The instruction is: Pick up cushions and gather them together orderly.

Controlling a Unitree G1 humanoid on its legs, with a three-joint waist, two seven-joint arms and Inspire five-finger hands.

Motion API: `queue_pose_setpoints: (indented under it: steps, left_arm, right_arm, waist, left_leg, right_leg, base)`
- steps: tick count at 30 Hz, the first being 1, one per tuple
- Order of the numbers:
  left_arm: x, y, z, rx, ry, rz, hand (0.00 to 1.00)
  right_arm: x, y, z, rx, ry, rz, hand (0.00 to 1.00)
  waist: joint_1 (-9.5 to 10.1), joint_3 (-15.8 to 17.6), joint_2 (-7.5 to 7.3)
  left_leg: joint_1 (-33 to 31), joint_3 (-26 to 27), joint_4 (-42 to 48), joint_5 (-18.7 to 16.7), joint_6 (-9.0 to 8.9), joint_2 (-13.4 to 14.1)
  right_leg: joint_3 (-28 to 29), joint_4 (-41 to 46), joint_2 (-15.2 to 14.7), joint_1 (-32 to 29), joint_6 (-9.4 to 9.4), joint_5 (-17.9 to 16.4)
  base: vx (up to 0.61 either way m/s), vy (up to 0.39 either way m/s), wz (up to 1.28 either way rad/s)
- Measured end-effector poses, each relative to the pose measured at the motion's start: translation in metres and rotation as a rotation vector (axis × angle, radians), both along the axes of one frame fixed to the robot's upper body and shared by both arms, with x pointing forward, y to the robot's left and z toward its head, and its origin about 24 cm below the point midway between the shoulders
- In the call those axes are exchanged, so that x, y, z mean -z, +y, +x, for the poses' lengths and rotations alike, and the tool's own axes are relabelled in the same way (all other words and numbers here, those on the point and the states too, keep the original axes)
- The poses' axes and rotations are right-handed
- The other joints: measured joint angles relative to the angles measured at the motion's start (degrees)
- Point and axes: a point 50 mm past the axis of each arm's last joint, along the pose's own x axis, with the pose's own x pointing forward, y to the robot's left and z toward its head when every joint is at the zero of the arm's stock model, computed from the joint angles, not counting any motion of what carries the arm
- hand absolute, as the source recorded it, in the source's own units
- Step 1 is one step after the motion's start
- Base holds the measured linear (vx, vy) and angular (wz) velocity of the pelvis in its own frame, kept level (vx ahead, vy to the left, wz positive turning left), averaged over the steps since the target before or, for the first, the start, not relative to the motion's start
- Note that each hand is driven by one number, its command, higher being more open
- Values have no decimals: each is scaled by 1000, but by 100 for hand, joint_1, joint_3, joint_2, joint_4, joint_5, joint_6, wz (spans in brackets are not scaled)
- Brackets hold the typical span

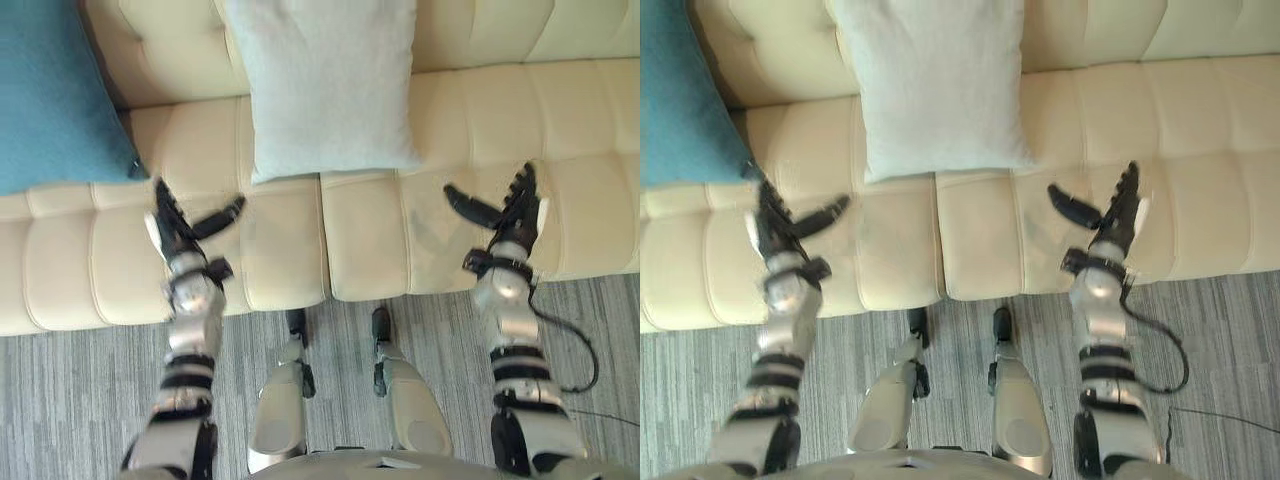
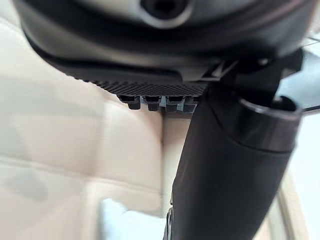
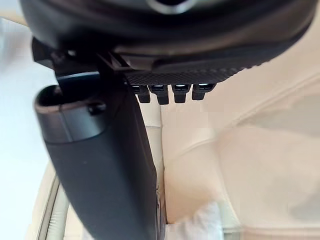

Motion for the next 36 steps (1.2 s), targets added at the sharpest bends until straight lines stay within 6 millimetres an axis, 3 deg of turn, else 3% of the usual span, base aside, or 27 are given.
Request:
queue_pose_setpoints:
  steps: [5,7,8,10,11,14,21,26,32,36]
  left_arm:
    - [91,-29,-41,79,226,-132,100]
    - [140,-45,-78,129,388,-197,100]
    - [153,-50,-89,139,434,-222,100]
    - [196,-56,-129,160,619,-272,100]
    - [202,-57,-136,159,649,-282,100]
    - [239,-60,-180,181,857,-308,100]
    - [277,-69,-231,244,1159,-280,100]
    - [280,-64,-234,263,1209,-232,100]
    - [282,-65,-233,305,1241,-197,100]
    - [283,-65,-231,306,1241,-197,100]
  right_arm:
    - [57,7,-39,-61,127,40,100]
    - [94,9,-70,-82,235,66,100]
    - [105,9,-80,-85,276,68,100]
    - [145,12,-120,-93,431,95,100]
    - [152,13,-128,-96,457,102,100]
    - [192,24,-169,-120,644,143,100]
    - [251,39,-223,-141,973,238,100]
    - [270,41,-251,-95,1098,316,100]
    - [274,36,-255,-65,1133,343,100]
    - [275,38,-246,-80,1131,347,100]
  waist:
    - [55,-135,104]
    - [77,-372,104]
    - [82,-382,99]
    - [100,-730,104]
    - [102,-811,105]
    - [102,-1180,97]
    - [164,-1567,63]
    - [164,-1697,2]
    - [142,-1771,-60]
    - [152,-1746,-103]
  left_leg:
    - [363,49,-64,-35,-35,43]
    - [514,93,-65,-116,-64,67]
    - [634,100,-66,-139,-86,85]
    - [812,86,-66,-211,-138,119]
    - [828,81,-67,-222,-152,130]
    - [1124,2,-69,-342,-207,186]
    - [1453,-145,-75,-480,-237,161]
    - [1676,-221,-75,-556,-262,121]
    - [1874,-222,-75,-633,-255,76]
    - [1931,-30,-73,-672,-239,64]
  right_leg:
    - [-2,-96,12,363,2,-21]
    - [5,-109,42,499,-12,-84]
    - [5,-126,54,619,-19,-98]
    - [-77,-168,94,832,-12,-200]
    - [-93,-186,102,861,-19,-211]
    - [-254,-361,144,1249,-86,-279]
    - [-450,-662,124,1818,-70,-320]
    - [-544,-766,95,2141,-8,-362]
    - [-545,-855,82,2375,-3,-374]
    - [-355,-765,62,2288,14,-377]
  base:
    - [61,-6,-3]
    - [70,-19,-9]
    - [48,-15,-4]
    - [35,-6,4]
    - [50,-5,9]
    - [26,-6,11]
    - [27,11,13]
    - [54,3,10]
    - [54,3,0]
    - [0,26,-22]
